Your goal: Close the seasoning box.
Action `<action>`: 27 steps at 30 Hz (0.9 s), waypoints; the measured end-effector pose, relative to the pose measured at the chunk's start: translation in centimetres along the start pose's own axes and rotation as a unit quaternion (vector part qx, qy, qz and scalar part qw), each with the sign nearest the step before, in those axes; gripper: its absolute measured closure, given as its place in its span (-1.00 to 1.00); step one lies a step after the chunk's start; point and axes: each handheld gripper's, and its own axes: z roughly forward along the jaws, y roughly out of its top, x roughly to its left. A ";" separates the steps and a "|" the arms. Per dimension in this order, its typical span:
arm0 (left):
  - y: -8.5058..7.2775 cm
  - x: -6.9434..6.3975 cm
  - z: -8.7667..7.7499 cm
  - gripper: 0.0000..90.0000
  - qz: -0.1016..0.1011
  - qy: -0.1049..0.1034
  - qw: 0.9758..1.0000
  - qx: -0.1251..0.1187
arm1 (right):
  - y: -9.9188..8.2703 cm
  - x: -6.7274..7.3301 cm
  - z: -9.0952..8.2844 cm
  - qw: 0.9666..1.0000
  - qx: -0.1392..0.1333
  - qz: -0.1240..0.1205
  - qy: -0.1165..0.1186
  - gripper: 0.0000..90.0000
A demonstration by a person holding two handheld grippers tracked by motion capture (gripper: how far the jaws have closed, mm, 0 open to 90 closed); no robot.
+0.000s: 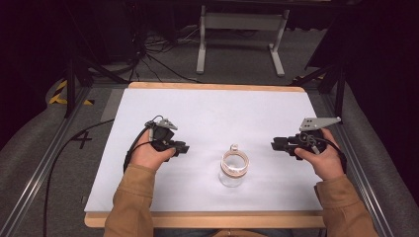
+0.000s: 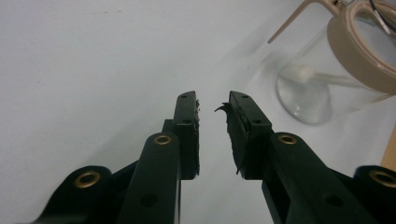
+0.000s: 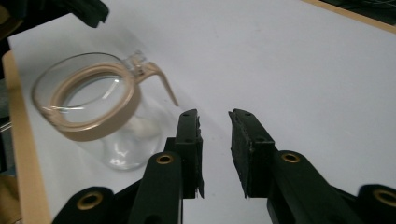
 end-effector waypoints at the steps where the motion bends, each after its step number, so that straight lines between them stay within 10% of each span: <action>1: -0.1 0.1 0.1 0.63 -0.003 0.001 1.000 -0.001 | -0.2 -0.3 0.0 1.000 0.000 0.003 -0.007 0.60; 27: -2.0 3.1 2.1 0.59 -0.023 0.000 1.000 0.010 | -6.1 -7.0 2.6 0.992 0.057 0.070 -0.087 0.29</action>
